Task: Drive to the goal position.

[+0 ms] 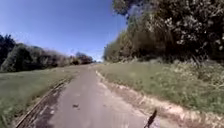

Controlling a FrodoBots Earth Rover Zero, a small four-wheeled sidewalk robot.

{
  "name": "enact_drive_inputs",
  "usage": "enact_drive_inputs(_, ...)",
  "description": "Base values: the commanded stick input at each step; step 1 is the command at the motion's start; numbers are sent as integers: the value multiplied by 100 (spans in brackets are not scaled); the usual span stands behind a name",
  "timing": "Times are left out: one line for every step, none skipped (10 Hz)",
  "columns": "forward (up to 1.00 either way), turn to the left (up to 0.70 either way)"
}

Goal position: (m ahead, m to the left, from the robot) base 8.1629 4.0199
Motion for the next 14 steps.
enact_drive_inputs(85, 27)
enact_drive_inputs(85, 27)
enact_drive_inputs(85, 27)
enact_drive_inputs(44, 36)
enact_drive_inputs(0, 45)
enact_drive_inputs(0, 45)
enact_drive_inputs(0, 45)
enact_drive_inputs(0, 45)
enact_drive_inputs(0, 45)
enact_drive_inputs(0, 45)
enact_drive_inputs(0, 45)
enact_drive_inputs(0, 45)
enact_drive_inputs(0, 29)
enact_drive_inputs(0, 1)
